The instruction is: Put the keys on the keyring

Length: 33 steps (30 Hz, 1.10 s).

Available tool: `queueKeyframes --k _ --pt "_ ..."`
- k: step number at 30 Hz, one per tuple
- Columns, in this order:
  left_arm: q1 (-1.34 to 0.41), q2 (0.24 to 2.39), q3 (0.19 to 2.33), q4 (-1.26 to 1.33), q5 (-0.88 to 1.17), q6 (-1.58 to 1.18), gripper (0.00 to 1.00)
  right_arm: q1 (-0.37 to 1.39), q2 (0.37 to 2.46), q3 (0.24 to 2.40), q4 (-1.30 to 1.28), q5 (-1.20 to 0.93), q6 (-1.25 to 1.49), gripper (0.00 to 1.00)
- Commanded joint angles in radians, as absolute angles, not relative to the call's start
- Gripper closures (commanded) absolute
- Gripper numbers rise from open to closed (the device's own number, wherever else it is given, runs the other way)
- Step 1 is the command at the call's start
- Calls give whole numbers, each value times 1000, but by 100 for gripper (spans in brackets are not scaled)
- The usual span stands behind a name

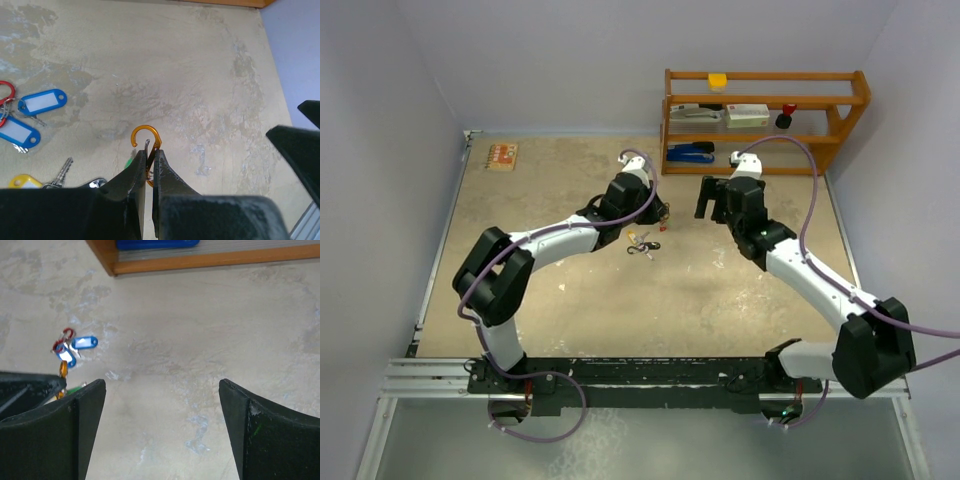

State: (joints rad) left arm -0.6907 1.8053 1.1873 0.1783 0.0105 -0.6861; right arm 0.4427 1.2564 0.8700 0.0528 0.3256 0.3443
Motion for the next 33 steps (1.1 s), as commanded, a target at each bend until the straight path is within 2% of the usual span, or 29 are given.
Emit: queueKeyframes --k 1,8,20,33 --pt "-688 1728 1198 177 -50 -658 100 443 1285 1004 -61 461 513 2" --pt "-674 1682 1164 158 -138 -671 100 443 1179 772 141 407 568 0" --pt "-651 1605 1063 249 -231 -785 100 443 1068 721 124 394 456 0" --pt "-605 1477 910 319 -367 -906 100 443 1065 721 102 388 458 0"
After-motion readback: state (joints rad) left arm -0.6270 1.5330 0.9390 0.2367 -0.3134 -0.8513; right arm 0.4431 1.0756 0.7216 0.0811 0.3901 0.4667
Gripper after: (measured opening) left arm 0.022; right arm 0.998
